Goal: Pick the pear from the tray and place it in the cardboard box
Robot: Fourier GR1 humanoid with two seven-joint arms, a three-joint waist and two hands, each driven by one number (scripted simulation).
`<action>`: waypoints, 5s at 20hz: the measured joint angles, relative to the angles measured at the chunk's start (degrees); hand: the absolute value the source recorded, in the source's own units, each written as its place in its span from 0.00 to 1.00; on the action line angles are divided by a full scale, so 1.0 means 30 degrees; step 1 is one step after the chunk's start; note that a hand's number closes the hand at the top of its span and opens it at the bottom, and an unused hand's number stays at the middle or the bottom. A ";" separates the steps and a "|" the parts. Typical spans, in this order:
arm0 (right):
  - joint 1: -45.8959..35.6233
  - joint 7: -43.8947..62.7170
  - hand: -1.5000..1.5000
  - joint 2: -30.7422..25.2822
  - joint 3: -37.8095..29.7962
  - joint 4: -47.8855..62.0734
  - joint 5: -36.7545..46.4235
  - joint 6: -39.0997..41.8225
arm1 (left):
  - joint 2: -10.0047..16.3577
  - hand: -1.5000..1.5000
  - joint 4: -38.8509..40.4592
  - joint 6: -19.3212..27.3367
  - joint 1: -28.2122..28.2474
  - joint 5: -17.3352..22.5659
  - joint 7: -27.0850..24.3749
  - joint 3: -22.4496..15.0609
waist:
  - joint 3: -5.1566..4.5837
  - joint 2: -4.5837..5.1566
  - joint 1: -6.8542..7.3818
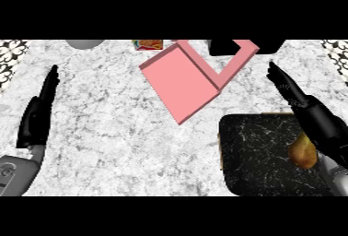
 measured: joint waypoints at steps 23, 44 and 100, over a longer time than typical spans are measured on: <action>1.1129 0.8507 0.00 -0.8440 -0.8349 -0.6444 0.8850 -0.3733 | 0.0154 0.50 -0.2342 -0.6226 0.0545 0.2527 -0.2506 -0.0706 | -0.0246 -0.0720 0.0042; 0.3310 2.2532 0.00 -0.7929 0.1752 -0.7319 1.0099 0.5555 | -0.1457 0.50 -0.1121 -0.7401 -0.1099 0.1440 -0.2453 -0.0890 | -0.0229 -0.0456 0.1428; 0.2220 1.5824 1.00 0.0188 0.0204 0.4564 2.1448 0.6296 | -0.4265 0.50 -0.2140 -1.1142 0.0686 -0.1950 -0.2375 0.3736 | -0.0334 -0.0703 0.0746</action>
